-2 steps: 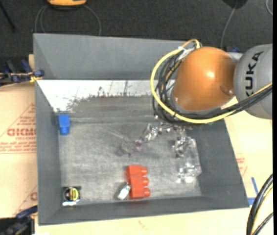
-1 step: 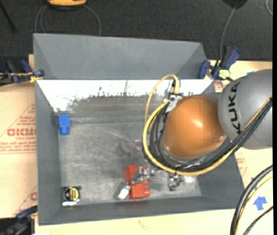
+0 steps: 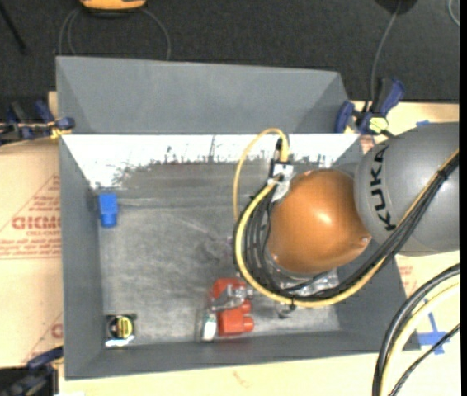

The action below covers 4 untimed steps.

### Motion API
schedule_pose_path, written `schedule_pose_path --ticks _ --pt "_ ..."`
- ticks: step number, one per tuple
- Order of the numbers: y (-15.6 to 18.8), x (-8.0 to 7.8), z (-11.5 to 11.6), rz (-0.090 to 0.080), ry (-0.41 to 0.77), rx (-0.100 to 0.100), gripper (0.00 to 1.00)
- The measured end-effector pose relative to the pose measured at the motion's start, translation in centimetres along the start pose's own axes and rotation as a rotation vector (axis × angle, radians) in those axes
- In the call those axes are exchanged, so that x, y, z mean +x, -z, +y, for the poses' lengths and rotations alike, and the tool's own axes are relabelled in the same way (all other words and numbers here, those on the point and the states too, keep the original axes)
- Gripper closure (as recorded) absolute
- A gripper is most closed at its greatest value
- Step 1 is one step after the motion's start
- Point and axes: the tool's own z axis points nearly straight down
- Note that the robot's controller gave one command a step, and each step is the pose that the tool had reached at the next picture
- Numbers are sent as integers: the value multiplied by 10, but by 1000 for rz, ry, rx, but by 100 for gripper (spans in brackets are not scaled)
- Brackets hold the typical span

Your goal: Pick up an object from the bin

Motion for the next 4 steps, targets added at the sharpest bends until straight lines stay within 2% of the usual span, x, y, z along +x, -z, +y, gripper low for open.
schedule_pose_path --ticks 1,2,3,4 --pt "-22 -19 0 5 233 -13 0" --pt "-21 -19 0 6 234 -14 100" --pt "55 -16 -2 9 206 -18 100" --pt "52 -17 1 7 207 -26 0"
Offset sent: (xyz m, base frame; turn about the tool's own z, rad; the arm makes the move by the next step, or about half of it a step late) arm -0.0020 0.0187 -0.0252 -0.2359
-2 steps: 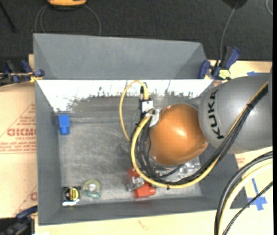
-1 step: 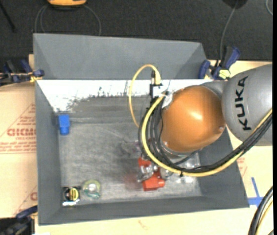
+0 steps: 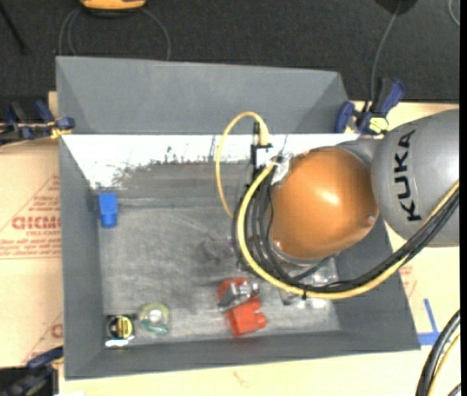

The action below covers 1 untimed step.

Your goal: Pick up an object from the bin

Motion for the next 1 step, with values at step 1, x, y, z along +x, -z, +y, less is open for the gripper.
schedule_pose_path --ticks 1 --pt "-77 3 -8 -2 -105 2 0"
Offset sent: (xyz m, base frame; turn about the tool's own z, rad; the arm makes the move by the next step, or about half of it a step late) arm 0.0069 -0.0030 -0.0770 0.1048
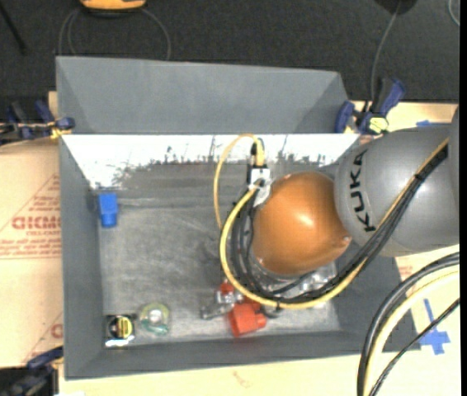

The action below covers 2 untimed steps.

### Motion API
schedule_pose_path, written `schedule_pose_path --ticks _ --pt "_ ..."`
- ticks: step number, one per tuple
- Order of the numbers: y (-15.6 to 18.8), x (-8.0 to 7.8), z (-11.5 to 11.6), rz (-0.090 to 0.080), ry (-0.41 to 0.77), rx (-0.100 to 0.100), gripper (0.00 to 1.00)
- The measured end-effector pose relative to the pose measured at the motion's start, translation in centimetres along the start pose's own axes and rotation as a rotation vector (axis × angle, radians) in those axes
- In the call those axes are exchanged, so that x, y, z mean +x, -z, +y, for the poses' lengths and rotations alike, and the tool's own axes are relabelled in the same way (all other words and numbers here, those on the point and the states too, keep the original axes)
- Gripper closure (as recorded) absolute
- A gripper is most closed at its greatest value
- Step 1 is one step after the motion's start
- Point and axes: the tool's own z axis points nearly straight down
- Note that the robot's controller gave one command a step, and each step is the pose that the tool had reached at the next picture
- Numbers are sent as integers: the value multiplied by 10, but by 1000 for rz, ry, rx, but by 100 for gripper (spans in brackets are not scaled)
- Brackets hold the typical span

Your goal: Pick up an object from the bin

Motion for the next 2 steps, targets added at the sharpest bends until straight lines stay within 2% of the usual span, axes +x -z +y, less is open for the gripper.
schedule_pose_path --ticks 1,2 --pt "4 0 -2 2 2 6 100" --pt "164 25 -12 4 -28 7 100"
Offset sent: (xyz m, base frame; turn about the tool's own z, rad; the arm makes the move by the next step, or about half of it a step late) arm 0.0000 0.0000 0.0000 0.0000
